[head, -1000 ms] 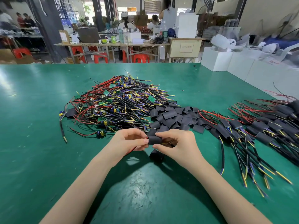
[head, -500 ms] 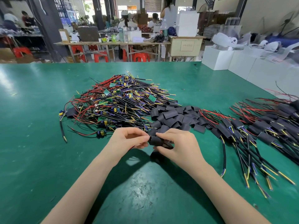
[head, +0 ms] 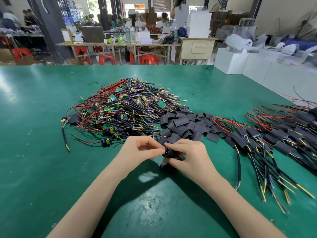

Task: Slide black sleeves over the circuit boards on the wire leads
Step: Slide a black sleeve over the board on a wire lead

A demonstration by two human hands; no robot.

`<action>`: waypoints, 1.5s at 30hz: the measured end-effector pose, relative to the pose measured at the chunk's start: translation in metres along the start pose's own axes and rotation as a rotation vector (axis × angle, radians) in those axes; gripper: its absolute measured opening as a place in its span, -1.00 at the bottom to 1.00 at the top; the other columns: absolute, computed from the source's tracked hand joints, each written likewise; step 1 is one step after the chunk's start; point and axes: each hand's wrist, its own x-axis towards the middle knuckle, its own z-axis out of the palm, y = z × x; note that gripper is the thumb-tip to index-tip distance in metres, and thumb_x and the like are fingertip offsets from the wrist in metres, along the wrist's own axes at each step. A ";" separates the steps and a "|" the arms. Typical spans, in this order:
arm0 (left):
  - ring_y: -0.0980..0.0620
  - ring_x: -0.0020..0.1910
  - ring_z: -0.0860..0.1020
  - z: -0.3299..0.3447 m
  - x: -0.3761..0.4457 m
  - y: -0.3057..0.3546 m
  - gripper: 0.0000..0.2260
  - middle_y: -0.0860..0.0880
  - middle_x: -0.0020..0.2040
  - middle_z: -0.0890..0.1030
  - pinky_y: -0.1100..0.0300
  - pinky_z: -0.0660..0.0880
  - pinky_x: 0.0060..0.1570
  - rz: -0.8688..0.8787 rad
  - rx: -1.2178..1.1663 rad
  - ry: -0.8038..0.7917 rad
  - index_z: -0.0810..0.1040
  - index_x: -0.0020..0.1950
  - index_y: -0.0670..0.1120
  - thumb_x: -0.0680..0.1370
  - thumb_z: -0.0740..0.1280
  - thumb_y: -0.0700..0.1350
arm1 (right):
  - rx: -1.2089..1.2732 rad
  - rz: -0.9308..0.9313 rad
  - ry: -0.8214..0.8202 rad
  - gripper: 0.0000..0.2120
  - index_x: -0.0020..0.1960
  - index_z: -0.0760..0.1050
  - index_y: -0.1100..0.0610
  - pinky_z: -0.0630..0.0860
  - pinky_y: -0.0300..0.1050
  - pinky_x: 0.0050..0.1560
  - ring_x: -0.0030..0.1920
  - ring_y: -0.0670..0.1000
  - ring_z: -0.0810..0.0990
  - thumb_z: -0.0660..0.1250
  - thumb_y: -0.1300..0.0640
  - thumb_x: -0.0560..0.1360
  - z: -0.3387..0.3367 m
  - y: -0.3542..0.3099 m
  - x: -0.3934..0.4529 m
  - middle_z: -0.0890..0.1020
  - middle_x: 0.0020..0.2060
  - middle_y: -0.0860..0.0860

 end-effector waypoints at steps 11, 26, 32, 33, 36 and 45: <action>-0.01 -0.30 0.54 -0.006 0.000 -0.004 -0.96 -0.11 -0.24 0.58 0.26 0.52 -0.22 -0.107 -0.381 -0.135 0.65 -0.15 -0.17 0.42 0.43 -0.24 | 0.060 0.062 0.077 -0.83 -0.14 0.67 -0.07 0.51 -0.07 -0.27 -0.37 -0.09 0.53 0.40 0.08 0.28 -0.004 0.001 0.003 0.59 -0.41 -0.06; -0.08 0.11 0.55 0.007 -0.002 -0.005 -0.72 -0.23 0.19 0.58 0.04 0.58 0.08 -0.002 -0.152 -0.141 0.58 0.22 -0.15 0.55 0.29 -0.11 | 0.107 0.068 -0.037 -0.90 -0.19 0.65 -0.03 0.39 -0.32 -0.31 -0.42 -0.16 0.46 0.45 0.16 0.35 -0.003 0.004 0.003 0.59 -0.43 -0.10; -0.21 0.16 0.51 0.013 -0.001 -0.001 -0.70 -0.29 0.25 0.55 -0.16 0.47 0.17 -0.031 -0.322 -0.126 0.55 0.24 -0.28 0.59 0.26 -0.13 | 0.114 0.087 0.010 -0.82 -0.16 0.63 0.00 0.49 -0.05 -0.26 -0.38 -0.07 0.49 0.50 -0.07 0.31 -0.001 0.006 0.005 0.58 -0.41 -0.04; -0.22 0.14 0.52 0.013 0.000 -0.001 -0.69 -0.33 0.24 0.54 -0.16 0.46 0.20 -0.040 -0.362 -0.122 0.52 0.24 -0.33 0.59 0.25 -0.16 | 0.133 0.094 0.052 -0.75 -0.10 0.64 -0.02 0.52 -0.05 -0.22 -0.33 -0.08 0.55 0.52 -0.09 0.28 -0.003 0.005 0.005 0.61 -0.37 -0.07; -0.20 0.09 0.53 0.012 0.001 0.000 -0.62 -0.37 0.20 0.56 0.00 0.54 0.12 -0.079 -0.444 -0.107 0.50 0.22 -0.41 0.57 0.19 -0.14 | 0.194 0.076 0.123 -0.65 -0.01 0.65 -0.02 0.57 -0.07 -0.13 -0.23 -0.14 0.61 0.58 -0.05 0.24 -0.006 0.004 0.006 0.64 -0.26 -0.13; -0.15 0.05 0.58 0.011 0.001 -0.003 -0.71 -0.32 0.15 0.61 0.03 0.56 0.11 -0.120 -0.506 -0.124 0.60 0.13 -0.33 0.60 0.26 -0.13 | 0.203 -0.037 0.086 -0.73 0.00 0.67 -0.06 0.53 -0.11 -0.23 -0.31 -0.09 0.52 0.56 0.11 0.32 -0.004 -0.003 0.006 0.57 -0.31 -0.07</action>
